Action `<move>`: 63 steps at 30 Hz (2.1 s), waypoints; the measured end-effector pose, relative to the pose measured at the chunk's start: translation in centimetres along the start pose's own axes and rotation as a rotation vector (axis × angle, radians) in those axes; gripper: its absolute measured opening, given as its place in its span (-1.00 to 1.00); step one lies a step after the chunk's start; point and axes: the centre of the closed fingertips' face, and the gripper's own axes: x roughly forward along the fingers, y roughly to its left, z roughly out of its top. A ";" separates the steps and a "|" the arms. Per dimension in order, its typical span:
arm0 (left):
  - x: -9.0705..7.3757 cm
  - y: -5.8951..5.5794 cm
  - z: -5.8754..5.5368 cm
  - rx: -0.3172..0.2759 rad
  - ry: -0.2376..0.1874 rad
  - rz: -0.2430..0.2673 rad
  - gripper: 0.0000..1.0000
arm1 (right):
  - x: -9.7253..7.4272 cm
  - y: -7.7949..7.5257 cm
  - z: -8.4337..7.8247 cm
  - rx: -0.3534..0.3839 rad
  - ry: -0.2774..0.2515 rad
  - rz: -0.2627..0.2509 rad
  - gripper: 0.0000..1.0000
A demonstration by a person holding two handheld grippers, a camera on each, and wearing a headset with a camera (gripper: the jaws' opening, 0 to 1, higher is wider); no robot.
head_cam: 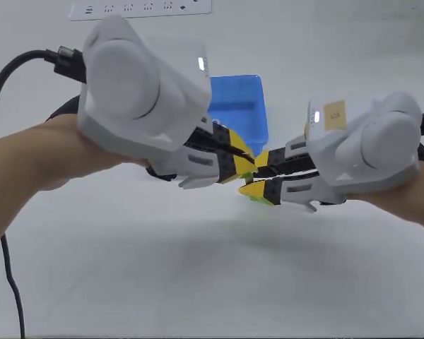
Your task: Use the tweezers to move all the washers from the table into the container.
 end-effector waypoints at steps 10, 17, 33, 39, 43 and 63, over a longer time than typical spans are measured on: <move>0.1 0.3 0.1 -0.005 0.005 -0.001 -0.87 | 0.1 -0.1 -0.1 -0.028 0.010 0.022 -0.77; 0.3 0.6 0.2 -0.014 -0.003 0.012 -0.87 | 0.0 -0.3 -0.1 -0.011 0.008 0.020 -0.80; -1.6 -0.1 0.9 0.002 -0.005 0.021 -0.87 | -0.6 0.2 1.8 -0.060 0.004 0.001 -0.80; -3.0 -0.5 1.6 0.026 -0.008 0.033 -0.87 | -1.1 0.5 3.2 -0.087 0.000 -0.003 -0.80; -4.0 -0.5 2.0 0.043 -0.015 0.048 -0.87 | -1.4 0.5 4.2 -0.108 -0.004 -0.010 -0.80; -8.1 2.1 3.5 0.102 -0.030 0.133 -0.87 | -1.2 -2.0 9.2 -0.179 -0.062 -0.058 -0.80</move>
